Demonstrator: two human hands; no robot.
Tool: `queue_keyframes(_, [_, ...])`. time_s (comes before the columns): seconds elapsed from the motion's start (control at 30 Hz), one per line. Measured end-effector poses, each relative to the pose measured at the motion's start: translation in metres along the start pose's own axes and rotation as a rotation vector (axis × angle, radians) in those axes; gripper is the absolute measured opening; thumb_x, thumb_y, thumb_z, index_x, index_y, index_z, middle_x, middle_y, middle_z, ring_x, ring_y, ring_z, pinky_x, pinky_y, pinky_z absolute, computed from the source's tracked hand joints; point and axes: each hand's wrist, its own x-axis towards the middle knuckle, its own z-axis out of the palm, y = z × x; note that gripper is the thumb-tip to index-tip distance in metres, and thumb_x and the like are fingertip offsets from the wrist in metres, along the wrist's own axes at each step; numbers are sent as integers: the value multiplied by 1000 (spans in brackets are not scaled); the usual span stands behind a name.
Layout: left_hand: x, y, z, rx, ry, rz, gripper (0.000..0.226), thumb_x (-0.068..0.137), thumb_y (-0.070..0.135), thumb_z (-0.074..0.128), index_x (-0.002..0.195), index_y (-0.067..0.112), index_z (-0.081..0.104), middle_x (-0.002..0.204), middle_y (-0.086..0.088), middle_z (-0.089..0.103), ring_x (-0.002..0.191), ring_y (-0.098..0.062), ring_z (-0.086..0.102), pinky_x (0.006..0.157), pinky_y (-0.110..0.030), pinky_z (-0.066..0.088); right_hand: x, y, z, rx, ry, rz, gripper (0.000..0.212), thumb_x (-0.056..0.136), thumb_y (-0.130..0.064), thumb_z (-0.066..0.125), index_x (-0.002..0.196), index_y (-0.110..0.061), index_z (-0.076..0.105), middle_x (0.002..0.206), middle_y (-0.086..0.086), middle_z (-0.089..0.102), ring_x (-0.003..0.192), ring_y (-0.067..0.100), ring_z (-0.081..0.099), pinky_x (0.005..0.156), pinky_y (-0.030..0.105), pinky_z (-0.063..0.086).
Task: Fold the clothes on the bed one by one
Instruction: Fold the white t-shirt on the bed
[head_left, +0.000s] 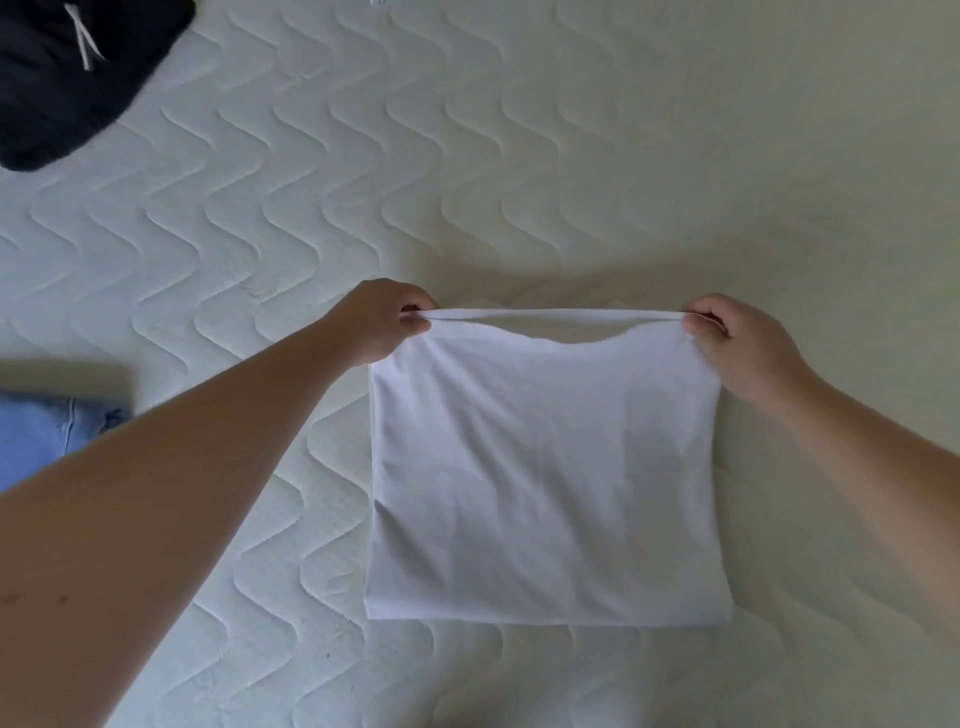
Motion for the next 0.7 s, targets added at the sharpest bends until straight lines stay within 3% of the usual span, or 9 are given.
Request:
queue_keyframes(0.17, [19, -4, 11, -30, 13, -52, 19, 94, 23, 61, 110, 24, 70, 96, 9, 63, 90, -10, 55, 74, -23, 35, 26, 6, 10, -41, 4, 13, 19, 97, -20, 58, 110, -11, 69, 101, 8, 70, 86, 15, 53, 67, 19, 28])
queue_keyframes(0.37, [28, -11, 19, 7, 0, -55, 22, 92, 20, 65, 113, 24, 67, 97, 10, 60, 92, -10, 54, 72, -21, 34, 35, 11, 22, -63, 4, 10, 21, 94, -20, 64, 109, -7, 70, 108, 14, 68, 102, 29, 61, 85, 29, 39])
queue_keyframes(0.6, [37, -10, 18, 159, -44, -51, 25, 92, 23, 65, 117, 23, 62, 114, 2, 63, 109, -22, 56, 98, -41, 42, 43, 18, 21, -140, 33, -32, 16, 87, -20, 71, 97, -8, 73, 98, 13, 68, 97, 32, 59, 79, 28, 35])
queue_keyframes(0.7, [38, -12, 18, 223, -54, -31, 24, 96, 24, 60, 119, 19, 64, 112, -2, 61, 112, -27, 54, 98, -42, 40, 46, 19, 21, -129, 38, -28, 16, 88, -21, 70, 97, -8, 73, 99, 13, 68, 96, 30, 60, 80, 29, 37])
